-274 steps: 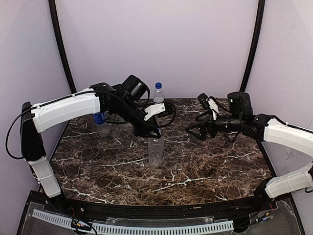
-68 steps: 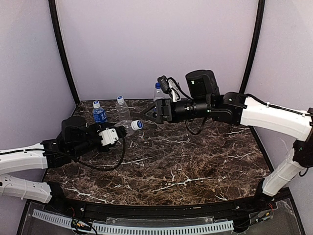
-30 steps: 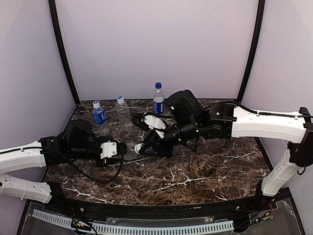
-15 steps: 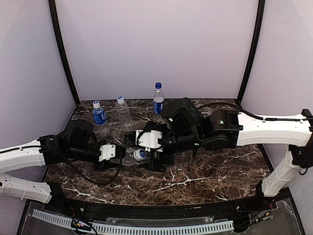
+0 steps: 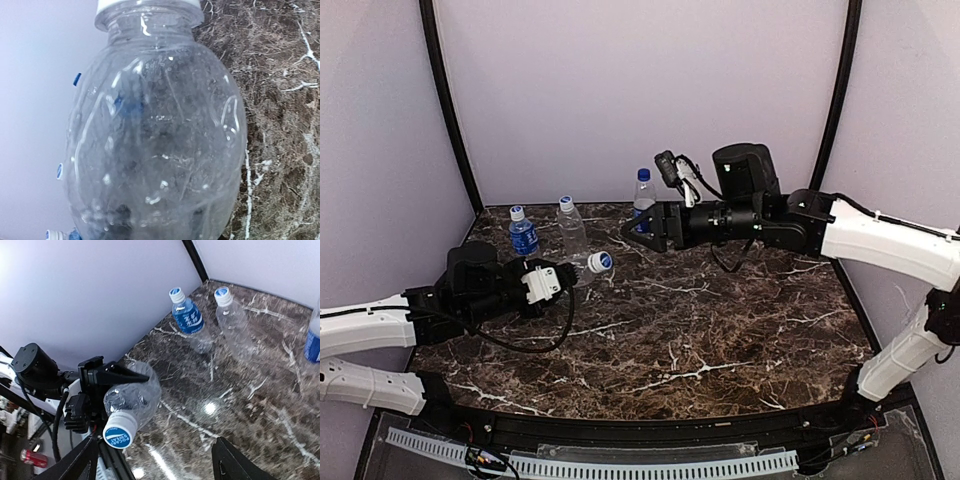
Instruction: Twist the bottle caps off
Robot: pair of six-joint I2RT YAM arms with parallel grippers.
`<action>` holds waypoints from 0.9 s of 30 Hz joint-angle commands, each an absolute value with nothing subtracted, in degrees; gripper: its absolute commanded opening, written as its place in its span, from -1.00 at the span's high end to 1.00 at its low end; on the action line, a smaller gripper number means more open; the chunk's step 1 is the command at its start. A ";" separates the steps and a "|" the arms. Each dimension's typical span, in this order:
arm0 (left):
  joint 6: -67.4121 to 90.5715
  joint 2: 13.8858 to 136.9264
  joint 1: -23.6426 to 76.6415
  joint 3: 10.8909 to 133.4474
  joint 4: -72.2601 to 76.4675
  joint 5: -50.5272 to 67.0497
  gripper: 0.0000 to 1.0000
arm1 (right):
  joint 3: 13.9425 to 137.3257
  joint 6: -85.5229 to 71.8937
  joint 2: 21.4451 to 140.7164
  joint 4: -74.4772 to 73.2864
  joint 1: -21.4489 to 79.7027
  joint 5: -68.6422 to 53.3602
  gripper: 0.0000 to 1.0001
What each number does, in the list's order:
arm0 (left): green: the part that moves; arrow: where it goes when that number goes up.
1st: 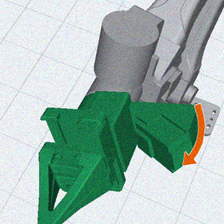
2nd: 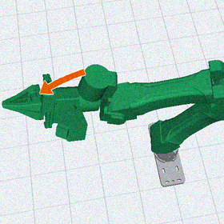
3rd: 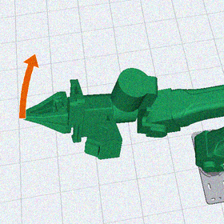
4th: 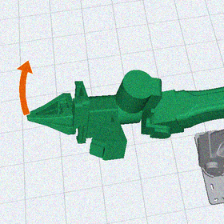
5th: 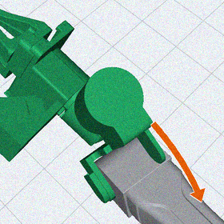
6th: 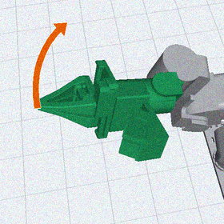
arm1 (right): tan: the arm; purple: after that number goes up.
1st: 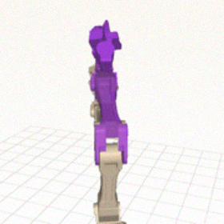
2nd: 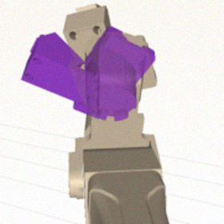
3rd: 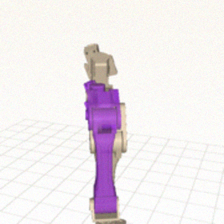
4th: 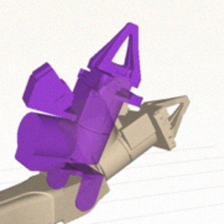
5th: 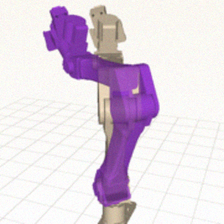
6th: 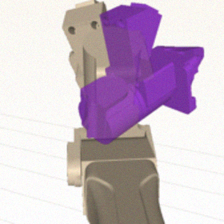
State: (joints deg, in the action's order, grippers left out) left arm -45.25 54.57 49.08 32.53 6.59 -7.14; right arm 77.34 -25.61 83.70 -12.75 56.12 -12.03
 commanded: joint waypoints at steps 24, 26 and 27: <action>-50.27 54.58 49.00 30.48 13.40 -12.46 0.51 | 84.35 -38.15 95.08 -9.84 59.68 -21.09 0.19; -50.27 54.58 48.97 30.38 13.51 -12.46 0.51 | 84.29 -38.11 95.13 -9.88 59.69 -21.21 0.41; -50.27 54.58 49.00 30.38 13.48 -12.39 0.51 | 84.21 -38.05 95.10 -9.91 59.72 -21.26 0.51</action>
State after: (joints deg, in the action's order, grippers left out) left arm -50.39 54.81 49.08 31.46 12.36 -12.53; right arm 82.78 -38.24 94.30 -11.51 59.27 -20.32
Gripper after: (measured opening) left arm 0.336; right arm 0.326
